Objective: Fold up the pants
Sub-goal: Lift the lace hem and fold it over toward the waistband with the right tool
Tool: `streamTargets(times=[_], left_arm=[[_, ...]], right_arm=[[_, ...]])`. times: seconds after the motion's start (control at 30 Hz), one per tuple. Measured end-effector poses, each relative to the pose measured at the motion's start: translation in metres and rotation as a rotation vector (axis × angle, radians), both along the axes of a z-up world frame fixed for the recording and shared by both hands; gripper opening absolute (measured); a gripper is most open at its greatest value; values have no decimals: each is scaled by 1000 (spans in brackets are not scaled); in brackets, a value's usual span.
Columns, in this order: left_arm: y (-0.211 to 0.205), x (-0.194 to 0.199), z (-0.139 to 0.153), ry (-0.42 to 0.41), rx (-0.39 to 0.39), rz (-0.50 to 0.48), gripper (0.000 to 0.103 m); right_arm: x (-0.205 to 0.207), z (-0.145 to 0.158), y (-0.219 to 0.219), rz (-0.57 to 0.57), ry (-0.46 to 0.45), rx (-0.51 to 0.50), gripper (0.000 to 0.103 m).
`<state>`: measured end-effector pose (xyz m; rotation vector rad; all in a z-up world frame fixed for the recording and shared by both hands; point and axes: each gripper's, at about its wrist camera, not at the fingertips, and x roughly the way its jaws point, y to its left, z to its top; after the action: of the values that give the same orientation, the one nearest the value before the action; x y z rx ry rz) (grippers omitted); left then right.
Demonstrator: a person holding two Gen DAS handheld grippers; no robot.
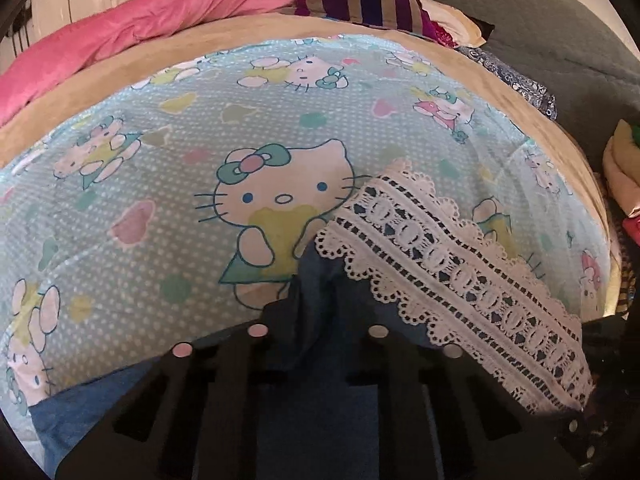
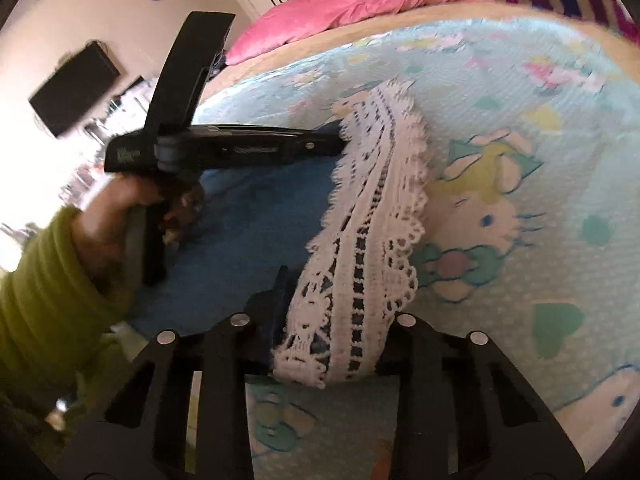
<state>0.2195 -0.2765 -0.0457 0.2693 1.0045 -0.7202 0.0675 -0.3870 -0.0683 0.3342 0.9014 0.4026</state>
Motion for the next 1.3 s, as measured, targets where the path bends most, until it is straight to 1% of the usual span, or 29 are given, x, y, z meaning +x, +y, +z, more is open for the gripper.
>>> streamTargets(times=[0.07, 0.13, 0.33, 0.47, 0.5, 0.53, 0.63, 0.7, 0.77, 0.8, 0.87, 1.0, 1.03, 1.07, 1.13, 1.23, 1.3], left_arm=[[8, -1, 3, 6, -35, 19, 9], [18, 0, 7, 24, -91, 46, 8], [50, -10, 36, 17, -222, 96, 8], [84, -12, 52, -1, -284, 144, 8], [90, -12, 53, 2, -296, 154, 8], [103, -13, 55, 17, -326, 172, 8], [128, -16, 53, 14, -337, 213, 8], [148, -18, 49, 21, -346, 246, 10], [175, -19, 43, 42, -365, 319, 14], [194, -21, 41, 51, -378, 374, 15], [221, -26, 40, 58, -400, 449, 20], [281, -48, 37, 57, -506, 568, 29], [291, -53, 35, 61, -529, 590, 33], [300, -56, 33, 71, -558, 606, 38], [317, -63, 28, 101, -627, 631, 43], [324, -65, 28, 98, -640, 653, 46], [325, -65, 28, 102, -651, 651, 50]], right_arm=[[1, 5, 7, 11, -12, -12, 22], [1, 13, 16, 33, -29, -14, 22], [4, 44, 52, 124, -105, -48, 21], [3, 59, 80, 194, -146, -71, 21], [3, 63, 89, 217, -159, -82, 21], [4, 65, 97, 236, -166, -90, 21], [6, 67, 125, 295, -179, -136, 21], [9, 64, 143, 332, -172, -158, 21], [9, 61, 162, 373, -164, -184, 21], [6, 59, 175, 400, -162, -203, 22], [1, 58, 195, 443, -167, -234, 22], [-10, 50, 238, 535, -192, -346, 23], [-12, 48, 246, 551, -190, -370, 24], [-14, 45, 254, 564, -187, -386, 25], [-17, 37, 269, 591, -164, -402, 30], [-21, 32, 278, 633, -138, -379, 34], [-25, 35, 280, 657, -144, -363, 44]])
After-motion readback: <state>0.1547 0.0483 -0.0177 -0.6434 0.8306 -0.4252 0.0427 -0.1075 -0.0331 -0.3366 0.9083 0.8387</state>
